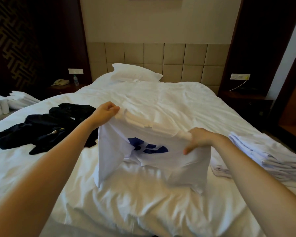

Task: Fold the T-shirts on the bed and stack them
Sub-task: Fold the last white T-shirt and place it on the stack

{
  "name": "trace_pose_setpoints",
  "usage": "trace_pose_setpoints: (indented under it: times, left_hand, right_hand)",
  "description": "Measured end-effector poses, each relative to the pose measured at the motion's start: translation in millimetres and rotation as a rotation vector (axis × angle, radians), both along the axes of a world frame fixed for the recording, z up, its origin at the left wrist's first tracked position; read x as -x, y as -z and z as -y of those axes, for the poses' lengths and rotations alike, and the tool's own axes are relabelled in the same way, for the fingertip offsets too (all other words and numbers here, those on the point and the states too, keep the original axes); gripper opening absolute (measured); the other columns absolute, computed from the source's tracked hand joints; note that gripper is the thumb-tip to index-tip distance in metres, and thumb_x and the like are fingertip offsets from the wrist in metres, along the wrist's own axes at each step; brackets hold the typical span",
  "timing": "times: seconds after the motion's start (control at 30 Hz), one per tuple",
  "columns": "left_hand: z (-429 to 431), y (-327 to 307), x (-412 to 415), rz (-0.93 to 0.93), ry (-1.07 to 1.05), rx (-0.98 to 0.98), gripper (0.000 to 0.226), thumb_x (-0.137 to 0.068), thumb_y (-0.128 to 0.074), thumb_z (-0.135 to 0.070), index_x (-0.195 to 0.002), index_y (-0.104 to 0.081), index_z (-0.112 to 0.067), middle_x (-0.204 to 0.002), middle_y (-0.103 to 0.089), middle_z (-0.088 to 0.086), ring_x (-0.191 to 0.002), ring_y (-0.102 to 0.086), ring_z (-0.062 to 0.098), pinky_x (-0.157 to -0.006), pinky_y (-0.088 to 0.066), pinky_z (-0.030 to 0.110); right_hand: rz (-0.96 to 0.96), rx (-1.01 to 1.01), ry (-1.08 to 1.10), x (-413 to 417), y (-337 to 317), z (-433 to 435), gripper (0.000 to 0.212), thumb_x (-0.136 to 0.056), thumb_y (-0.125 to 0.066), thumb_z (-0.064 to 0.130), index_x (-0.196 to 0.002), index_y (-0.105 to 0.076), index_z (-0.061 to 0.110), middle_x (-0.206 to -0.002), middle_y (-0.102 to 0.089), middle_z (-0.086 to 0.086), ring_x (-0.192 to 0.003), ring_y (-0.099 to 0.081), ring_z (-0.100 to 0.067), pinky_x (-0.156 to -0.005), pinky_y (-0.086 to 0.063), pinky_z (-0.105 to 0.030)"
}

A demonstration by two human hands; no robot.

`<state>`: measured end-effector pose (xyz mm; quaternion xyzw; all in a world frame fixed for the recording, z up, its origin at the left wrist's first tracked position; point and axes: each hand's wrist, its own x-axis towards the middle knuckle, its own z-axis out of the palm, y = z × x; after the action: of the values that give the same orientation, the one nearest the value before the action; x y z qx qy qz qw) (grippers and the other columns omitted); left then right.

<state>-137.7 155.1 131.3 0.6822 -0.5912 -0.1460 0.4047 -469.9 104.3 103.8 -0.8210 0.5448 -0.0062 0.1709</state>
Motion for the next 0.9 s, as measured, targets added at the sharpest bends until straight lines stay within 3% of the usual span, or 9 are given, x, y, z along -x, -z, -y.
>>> trace_pose_setpoints:
  times: [0.07,0.2,0.3,0.4,0.5,0.6,0.7,0.83,0.9]
  left_hand:
    - [-8.0,13.5,3.9,0.11,0.066,-0.132,0.029,-0.086,-0.065,-0.034,-0.105,-0.054,-0.014,-0.102,-0.057,0.002,-0.094,-0.051,0.018,-0.074,-0.041,0.027]
    - [-24.1,61.2,19.6,0.725,0.13,-0.528,0.081,-0.072,-0.078,-0.039,-0.139,-0.035,-0.019,-0.134,-0.049,0.003,-0.12,-0.047,0.022,-0.096,-0.037,0.03]
    - [-24.1,99.6,29.1,0.853,0.071,-0.577,0.043,-0.086,-0.061,-0.039,-0.122,-0.054,-0.017,-0.118,-0.06,0.005,-0.109,-0.056,0.023,-0.088,-0.046,0.032]
    - [-19.3,127.3,38.1,0.876,0.03,-0.481,0.029,-0.094,-0.044,-0.025,-0.119,-0.054,-0.014,-0.123,-0.051,0.01,-0.112,-0.049,0.027,-0.09,-0.042,0.033]
    - [-13.7,155.5,41.8,0.947,0.07,-0.536,0.044,-0.094,-0.046,-0.027,-0.136,-0.039,-0.017,-0.147,-0.027,0.01,-0.132,-0.031,0.032,-0.105,-0.029,0.039]
    - [-9.4,179.7,38.7,0.792,0.151,-0.682,0.048,-0.089,-0.057,-0.035,-0.13,-0.042,-0.017,-0.141,-0.04,0.007,-0.125,-0.043,0.029,-0.101,-0.037,0.039]
    - [-13.5,181.6,35.4,0.625,0.111,-0.559,0.034,-0.089,-0.056,-0.026,-0.12,-0.052,-0.014,-0.122,-0.059,0.009,-0.111,-0.055,0.026,-0.088,-0.042,0.03]
    - [-24.4,141.7,40.9,0.131,-0.028,-0.243,0.041,-0.07,-0.052,-0.031,-0.102,-0.066,-0.011,-0.103,-0.067,0.013,-0.097,-0.059,0.027,-0.074,-0.039,0.028]
    - [-35.6,110.1,48.3,-0.111,-0.038,-0.102,0.038,-0.058,-0.043,-0.026,-0.086,-0.064,-0.013,-0.083,-0.064,0.011,-0.08,-0.057,0.022,-0.067,-0.039,0.028]
  right_hand:
    - [-0.193,0.034,0.005,-4.5,11.1,-4.6,0.038,-0.075,-0.076,0.036,-0.1,-0.058,0.015,-0.097,-0.056,-0.002,-0.085,-0.05,-0.018,-0.059,-0.037,-0.024]
    - [-0.093,0.063,0.212,-14.4,51.9,-9.8,0.019,-0.09,-0.055,0.026,-0.078,-0.055,0.011,-0.08,-0.056,-0.005,-0.072,-0.052,-0.023,-0.051,-0.033,-0.026]
    - [0.214,0.012,0.43,-31.5,78.7,-9.0,0.017,-0.093,-0.043,0.013,-0.089,-0.059,0.009,-0.093,-0.06,-0.013,-0.098,-0.06,-0.032,-0.067,-0.043,-0.03]
    - [0.397,-0.12,0.439,-55.7,103.0,-12.4,0.039,-0.093,-0.048,0.022,-0.129,-0.045,0.007,-0.131,-0.051,-0.018,-0.119,-0.051,-0.034,-0.093,-0.042,-0.036]
    - [0.272,-0.235,0.346,-71.9,132.3,-26.6,0.087,-0.074,-0.07,0.044,-0.142,-0.021,0.019,-0.138,-0.04,-0.013,-0.126,-0.044,-0.033,-0.102,-0.039,-0.043]
    - [0.111,-0.128,0.29,-74.3,158.6,-34.0,0.065,-0.088,-0.056,0.026,-0.144,-0.023,0.022,-0.135,-0.045,-0.012,-0.121,-0.049,-0.031,-0.091,-0.044,-0.035]
    - [0.245,-0.01,0.313,-73.3,153.0,-34.3,0.025,-0.089,-0.045,0.015,-0.113,-0.052,0.018,-0.118,-0.061,-0.009,-0.105,-0.059,-0.028,-0.066,-0.04,-0.026]
    - [0.546,0.017,0.533,-64.0,109.5,-30.8,0.028,-0.088,-0.051,0.021,-0.107,-0.068,0.012,-0.108,-0.068,-0.015,-0.101,-0.063,-0.033,-0.075,-0.048,-0.03]
    - [0.785,-0.021,0.526,-58.1,79.9,-37.4,0.021,-0.084,-0.053,0.012,-0.098,-0.069,0.008,-0.095,-0.068,-0.018,-0.089,-0.064,-0.034,-0.064,-0.045,-0.027]
